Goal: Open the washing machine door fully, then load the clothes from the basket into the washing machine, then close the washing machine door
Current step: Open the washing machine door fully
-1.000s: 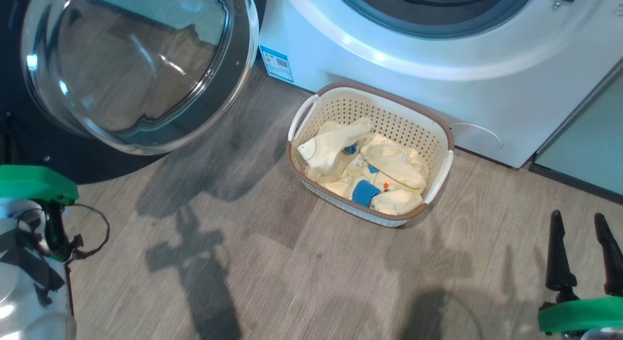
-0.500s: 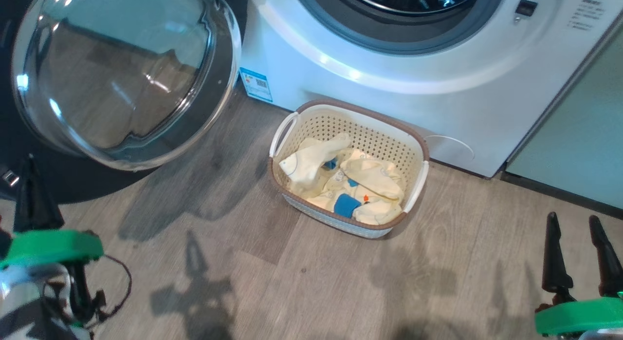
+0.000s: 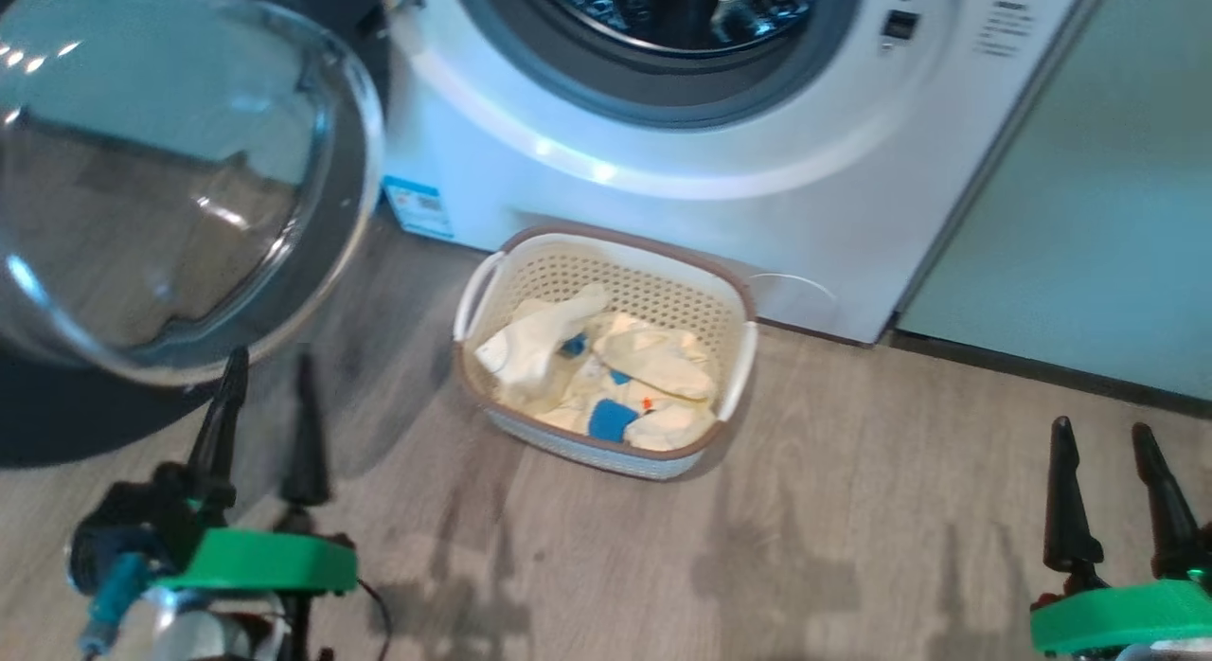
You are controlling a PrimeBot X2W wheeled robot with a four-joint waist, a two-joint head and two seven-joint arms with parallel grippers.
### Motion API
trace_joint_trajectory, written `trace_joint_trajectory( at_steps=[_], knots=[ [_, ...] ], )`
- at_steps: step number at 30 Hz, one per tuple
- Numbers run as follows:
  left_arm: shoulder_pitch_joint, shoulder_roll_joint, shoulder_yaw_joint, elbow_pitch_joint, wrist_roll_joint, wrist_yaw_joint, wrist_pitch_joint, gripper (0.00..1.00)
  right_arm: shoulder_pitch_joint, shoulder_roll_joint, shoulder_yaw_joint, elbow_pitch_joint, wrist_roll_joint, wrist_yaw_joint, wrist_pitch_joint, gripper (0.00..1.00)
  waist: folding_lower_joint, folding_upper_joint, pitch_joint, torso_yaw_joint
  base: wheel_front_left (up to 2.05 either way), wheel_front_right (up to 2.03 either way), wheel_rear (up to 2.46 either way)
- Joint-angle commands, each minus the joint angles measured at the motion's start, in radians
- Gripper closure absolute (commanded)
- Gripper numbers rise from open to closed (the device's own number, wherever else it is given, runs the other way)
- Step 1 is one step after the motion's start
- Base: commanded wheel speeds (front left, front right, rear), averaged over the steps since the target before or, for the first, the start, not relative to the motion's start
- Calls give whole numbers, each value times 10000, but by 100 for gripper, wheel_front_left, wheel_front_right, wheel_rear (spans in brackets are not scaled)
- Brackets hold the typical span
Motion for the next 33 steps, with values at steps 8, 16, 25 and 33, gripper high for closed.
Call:
trace_joint_trajectory(
  at_steps=[8,16,25,33],
  knots=[
    [4,127,-693,-116,-123,545,-54,0,-369,-133,568,-303,21,-29,-67,0,1,0,-194,-1407,0,0,0],
    [-28,155,-936,302,26,729,145,0,-277,-133,1024,-472,52,-29,-67,0,1,0,-314,-2449,0,0,0],
    [66,256,-899,316,15,916,456,0,-72,-133,1239,-759,148,-29,-67,0,1,0,-417,-3004,0,0,0],
    [208,306,-987,251,64,1015,603,0,54,-133,1185,-770,174,-29,-67,0,1,0,-549,-3011,0,0,0]
  ],
)
